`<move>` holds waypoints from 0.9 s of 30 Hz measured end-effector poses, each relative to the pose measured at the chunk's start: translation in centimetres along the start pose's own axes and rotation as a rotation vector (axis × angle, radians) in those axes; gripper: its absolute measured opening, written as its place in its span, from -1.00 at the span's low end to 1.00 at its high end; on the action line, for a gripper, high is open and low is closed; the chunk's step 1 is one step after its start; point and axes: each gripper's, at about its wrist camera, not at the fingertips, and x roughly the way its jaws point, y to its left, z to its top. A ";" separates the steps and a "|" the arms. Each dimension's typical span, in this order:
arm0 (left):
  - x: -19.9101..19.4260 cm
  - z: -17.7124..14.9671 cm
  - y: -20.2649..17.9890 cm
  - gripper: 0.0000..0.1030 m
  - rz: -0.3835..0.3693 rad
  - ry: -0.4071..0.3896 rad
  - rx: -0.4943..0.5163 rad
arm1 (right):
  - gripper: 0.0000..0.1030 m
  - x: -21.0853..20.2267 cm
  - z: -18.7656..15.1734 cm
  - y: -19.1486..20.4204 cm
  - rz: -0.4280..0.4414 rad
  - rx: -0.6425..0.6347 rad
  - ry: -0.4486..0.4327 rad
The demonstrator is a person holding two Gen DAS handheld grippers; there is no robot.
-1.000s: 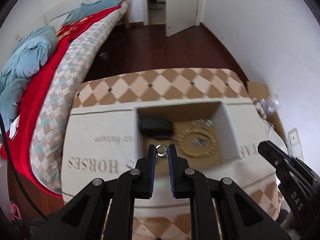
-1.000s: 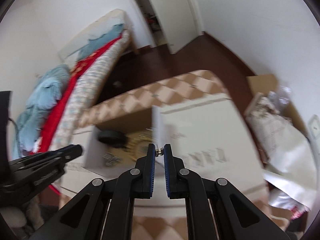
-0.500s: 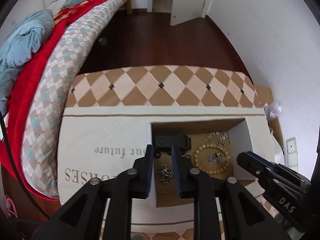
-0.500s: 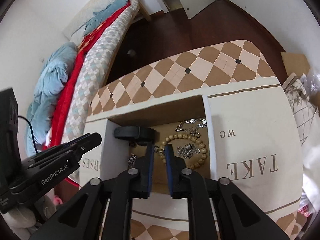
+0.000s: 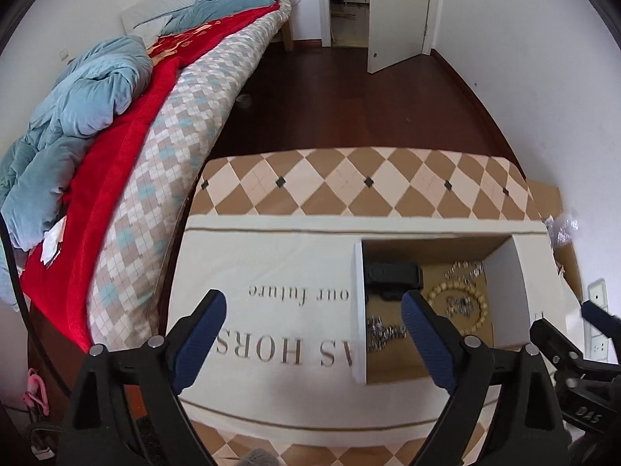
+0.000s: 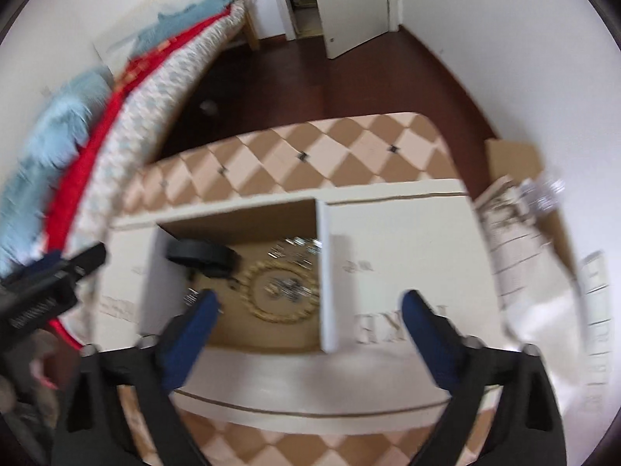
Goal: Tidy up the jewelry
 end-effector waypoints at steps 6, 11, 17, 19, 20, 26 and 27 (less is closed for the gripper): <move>-1.0 -2.2 -0.6 0.89 0.017 0.002 0.027 | 1.00 -1.0 -1.6 0.4 -0.114 -0.043 -0.014; -3.3 -3.7 -0.7 0.89 0.005 -0.020 0.027 | 1.00 -3.2 -2.2 0.9 -0.118 -0.049 -0.049; -7.5 -4.8 -0.3 0.89 0.013 -0.078 0.002 | 1.00 -7.6 -3.3 1.3 -0.108 -0.045 -0.102; -9.6 -5.3 -0.1 0.89 0.010 -0.107 -0.013 | 1.00 -9.2 -3.7 1.2 -0.101 -0.035 -0.121; -10.2 -5.4 0.0 0.89 0.011 -0.115 -0.017 | 1.00 -10.3 -4.0 1.1 -0.101 -0.030 -0.137; -15.7 -6.6 0.2 0.89 0.009 -0.174 -0.013 | 1.00 -16.0 -6.0 0.7 -0.096 -0.015 -0.195; -16.6 -6.9 0.3 0.89 0.009 -0.180 -0.015 | 1.00 -16.9 -6.4 0.6 -0.092 -0.011 -0.204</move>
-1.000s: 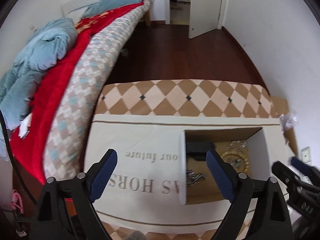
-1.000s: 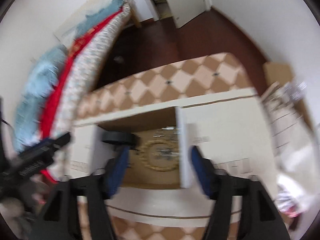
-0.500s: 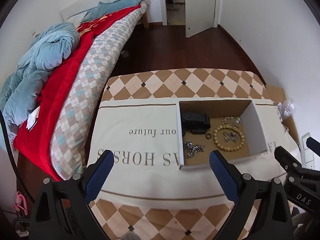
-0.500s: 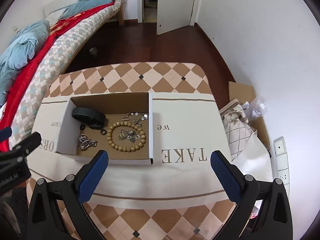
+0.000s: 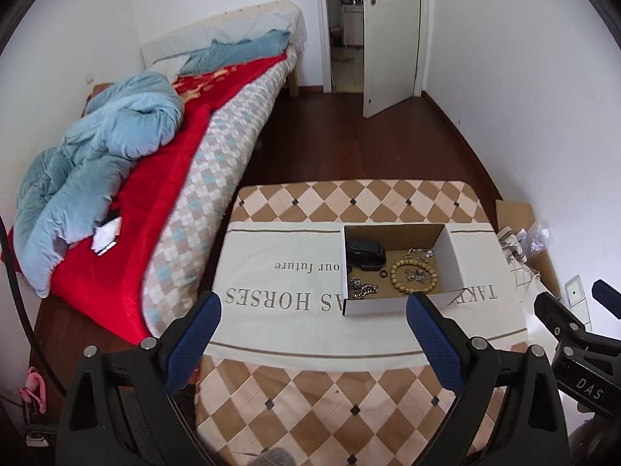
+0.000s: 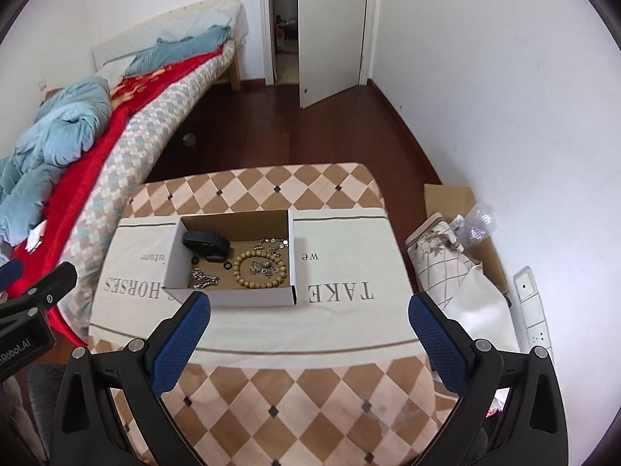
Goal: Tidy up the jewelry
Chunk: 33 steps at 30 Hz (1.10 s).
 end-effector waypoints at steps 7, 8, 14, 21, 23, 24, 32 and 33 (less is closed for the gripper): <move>-6.2 -0.6 0.1 0.89 -0.050 -0.045 -0.015 | 1.00 -7.5 -0.5 -0.7 0.011 0.003 -0.076; -6.8 -0.6 0.1 0.89 -0.056 -0.047 -0.018 | 1.00 -8.6 -0.5 -0.7 0.007 0.000 -0.091; -10.5 -1.1 0.2 0.89 -0.084 -0.058 -0.047 | 1.00 -13.5 -0.4 -1.1 0.006 -0.007 -0.149; -13.2 -1.7 0.8 0.89 -0.090 -0.051 -0.066 | 1.00 -17.4 -0.9 -1.4 0.011 -0.004 -0.176; -13.7 -1.8 0.8 0.89 -0.094 -0.048 -0.063 | 1.00 -17.9 -1.1 -1.4 0.014 -0.009 -0.174; -14.0 -1.9 0.8 0.89 -0.096 -0.047 -0.063 | 1.00 -18.1 -1.2 -1.4 0.016 -0.009 -0.172; -14.5 -2.0 0.5 0.89 -0.107 -0.050 -0.062 | 1.00 -18.4 -1.4 -1.3 0.019 -0.009 -0.165; -14.3 -1.9 0.5 0.89 -0.104 -0.048 -0.060 | 1.00 -18.3 -1.3 -1.3 0.014 -0.010 -0.164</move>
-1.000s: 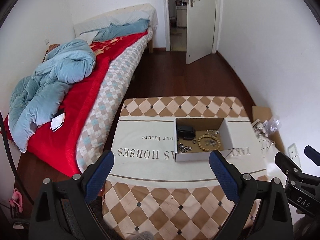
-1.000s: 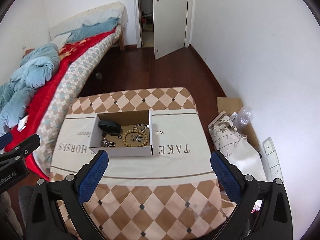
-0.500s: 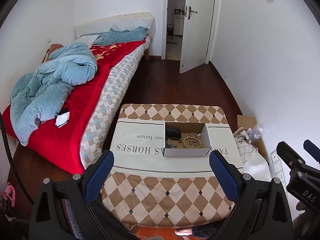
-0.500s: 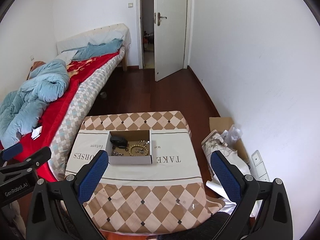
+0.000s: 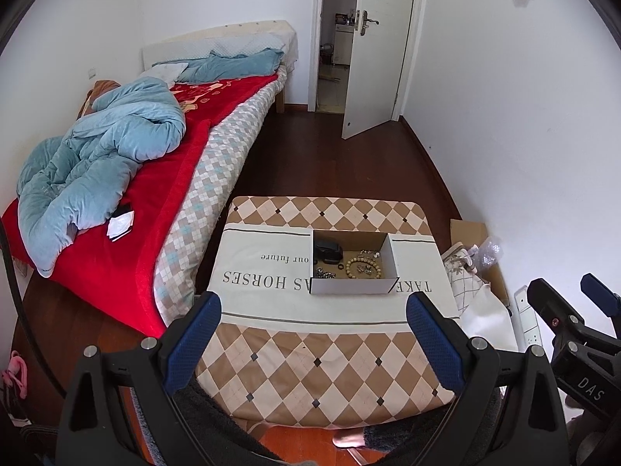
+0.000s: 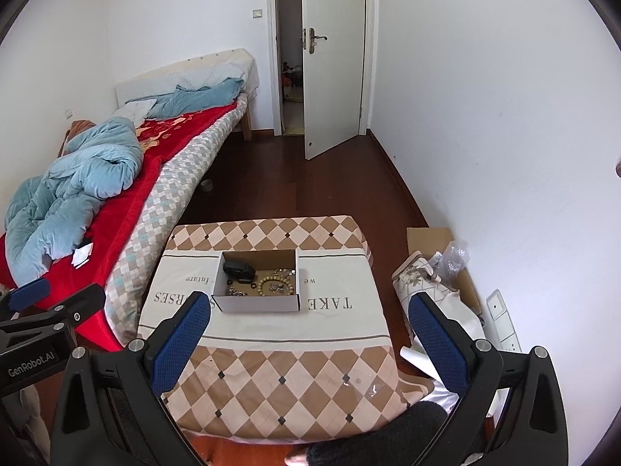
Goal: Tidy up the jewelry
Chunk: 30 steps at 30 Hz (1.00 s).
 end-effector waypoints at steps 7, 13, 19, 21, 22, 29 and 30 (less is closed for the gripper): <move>2.3 1.4 0.0 0.89 0.014 0.010 -0.003 | 1.00 2.5 1.3 0.0 -0.026 0.001 0.008; 4.8 2.8 -0.6 0.92 0.050 -0.005 0.035 | 1.00 5.7 2.8 0.0 -0.035 -0.001 0.021; 7.7 3.8 -0.6 0.98 0.074 -0.002 0.026 | 1.00 9.9 2.9 0.4 -0.060 -0.017 0.059; 8.9 3.9 -0.6 0.98 0.077 0.015 0.024 | 1.00 11.1 2.8 0.5 -0.060 -0.018 0.080; 9.5 3.9 -0.5 0.99 0.076 0.024 0.021 | 1.00 11.7 2.7 0.5 -0.063 -0.018 0.089; 11.5 4.1 -0.4 0.99 0.092 0.049 0.019 | 1.00 13.7 2.8 0.6 -0.075 -0.023 0.108; 11.6 4.1 -0.3 0.99 0.094 0.052 0.021 | 1.00 13.8 2.8 0.6 -0.074 -0.024 0.109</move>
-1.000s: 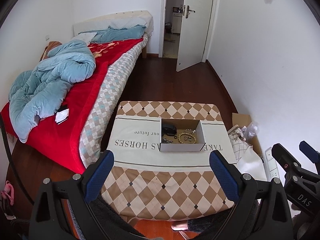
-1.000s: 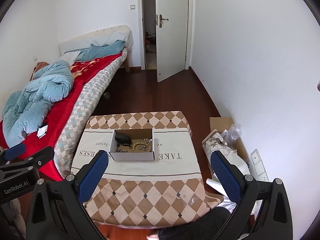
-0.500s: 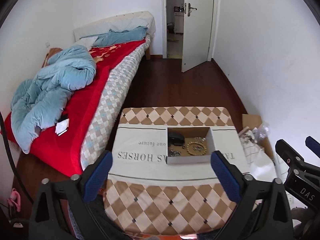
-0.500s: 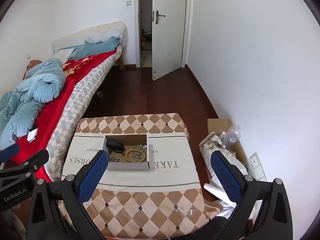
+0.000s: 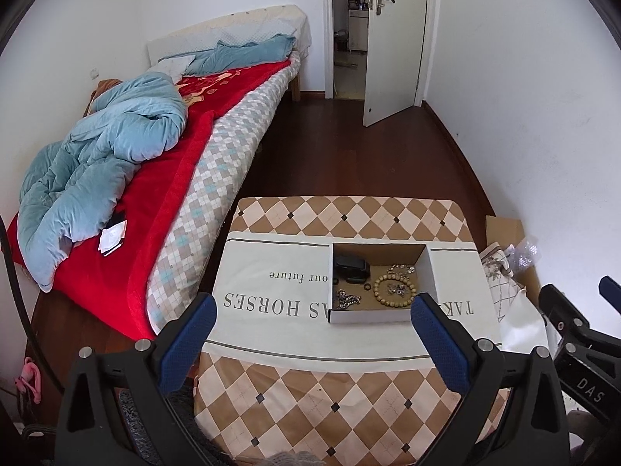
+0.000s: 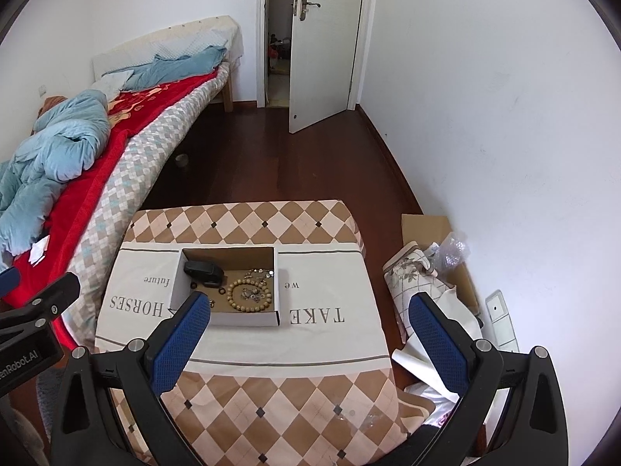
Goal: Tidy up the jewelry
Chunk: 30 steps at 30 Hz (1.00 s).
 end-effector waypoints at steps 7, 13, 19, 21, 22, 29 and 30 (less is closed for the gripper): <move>0.4 0.0 -0.1 0.99 -0.005 0.007 0.006 | 1.00 0.4 0.1 0.3 0.000 -0.010 0.005; 0.6 -0.3 0.2 0.99 -0.007 0.011 0.005 | 1.00 1.1 -0.1 0.5 -0.001 -0.018 0.020; 0.6 -0.5 0.4 0.99 -0.005 0.013 0.006 | 1.00 1.1 -0.2 0.5 0.002 -0.022 0.021; 0.6 -0.7 0.4 0.99 -0.004 0.014 0.006 | 1.00 1.1 -0.2 0.6 -0.001 -0.023 0.020; 0.5 -0.6 0.2 0.99 -0.004 0.014 0.004 | 1.00 1.1 -0.2 0.5 0.001 -0.023 0.021; 0.5 -0.9 0.3 0.99 -0.011 0.017 0.001 | 1.00 1.0 -0.1 0.7 0.002 -0.026 0.022; 0.5 -0.9 0.3 0.99 -0.009 0.016 0.003 | 1.00 1.0 -0.1 0.7 0.001 -0.025 0.021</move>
